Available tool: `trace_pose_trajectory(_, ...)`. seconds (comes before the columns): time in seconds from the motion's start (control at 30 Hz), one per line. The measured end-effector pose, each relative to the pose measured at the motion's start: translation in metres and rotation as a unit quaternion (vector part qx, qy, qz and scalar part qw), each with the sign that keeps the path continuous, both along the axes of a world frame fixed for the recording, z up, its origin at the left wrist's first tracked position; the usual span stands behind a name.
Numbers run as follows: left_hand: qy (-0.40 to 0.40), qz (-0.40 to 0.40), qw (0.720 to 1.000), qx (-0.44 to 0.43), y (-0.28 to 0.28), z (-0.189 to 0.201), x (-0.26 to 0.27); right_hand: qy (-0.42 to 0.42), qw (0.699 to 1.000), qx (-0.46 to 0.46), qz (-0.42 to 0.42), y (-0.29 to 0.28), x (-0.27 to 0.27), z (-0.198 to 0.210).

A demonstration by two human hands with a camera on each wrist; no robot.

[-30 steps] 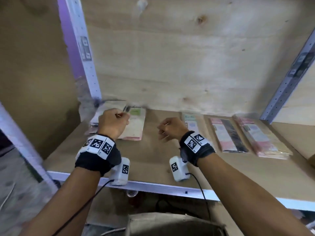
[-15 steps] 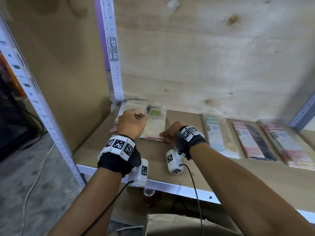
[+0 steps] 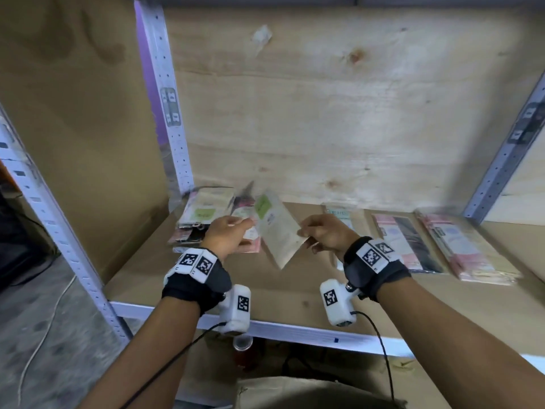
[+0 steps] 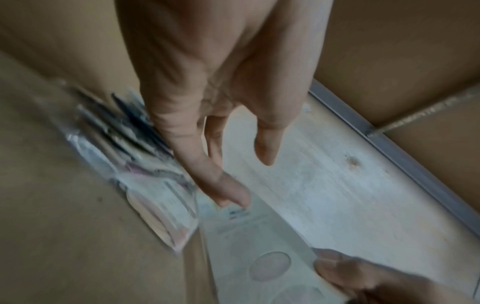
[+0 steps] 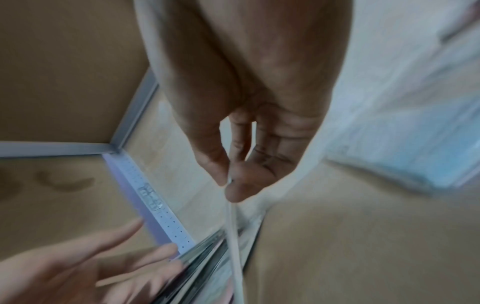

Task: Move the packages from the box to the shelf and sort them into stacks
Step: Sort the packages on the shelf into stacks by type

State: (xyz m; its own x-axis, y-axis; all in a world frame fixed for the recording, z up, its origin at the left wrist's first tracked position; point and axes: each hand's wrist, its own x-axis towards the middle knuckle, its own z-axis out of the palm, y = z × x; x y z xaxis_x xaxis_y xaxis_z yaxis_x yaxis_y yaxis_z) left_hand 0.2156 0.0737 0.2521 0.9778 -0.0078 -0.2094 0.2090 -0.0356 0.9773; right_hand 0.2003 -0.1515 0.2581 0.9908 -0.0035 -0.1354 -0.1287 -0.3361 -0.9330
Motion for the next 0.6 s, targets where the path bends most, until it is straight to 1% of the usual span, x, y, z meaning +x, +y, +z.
trace_pose_trajectory(0.07, 0.022, -0.042, 0.996, -0.075, -0.009, 0.002, -0.003, -0.062, 0.998, -0.018, -0.003, -0.012, -0.015, 0.005)
trace_pose_trajectory(0.17, 0.027, -0.062, 0.986, -0.152, -0.020, 0.004, -0.004, -0.144, 0.986, -0.078, 0.019, -0.024, -0.035, 0.004)
trace_pose_trajectory(0.23, 0.029, -0.068, 0.980, -0.184, -0.023, 0.004, -0.005, -0.179, 0.971, -0.153, 0.051, -0.030, -0.043, -0.001)
trace_pose_trajectory(0.3, 0.033, -0.064, 0.978, -0.195, -0.025, 0.002, -0.005, -0.198, 0.945, -0.242, 0.097, -0.034, -0.048, -0.005)
trace_pose_trajectory(0.33, 0.034, -0.054, 0.978, -0.198, -0.026, -0.001, -0.006, -0.191, 0.942, -0.253, 0.114, -0.036, -0.049, -0.007)
trace_pose_trajectory(0.4, 0.034, -0.021, 0.981, -0.190, -0.028, -0.007, -0.005, -0.154, 0.955, -0.216, 0.131, -0.039, -0.050, -0.011)
trace_pose_trajectory(0.47, 0.024, -0.011, 0.987, -0.159, -0.027, -0.012, -0.004, -0.139, 0.969, -0.162, 0.121, -0.040, -0.049, -0.012)
trace_pose_trajectory(0.6, -0.007, -0.069, 0.993, -0.098, -0.026, -0.014, -0.001, -0.191, 0.974, -0.120, 0.024, -0.048, -0.042, -0.013)
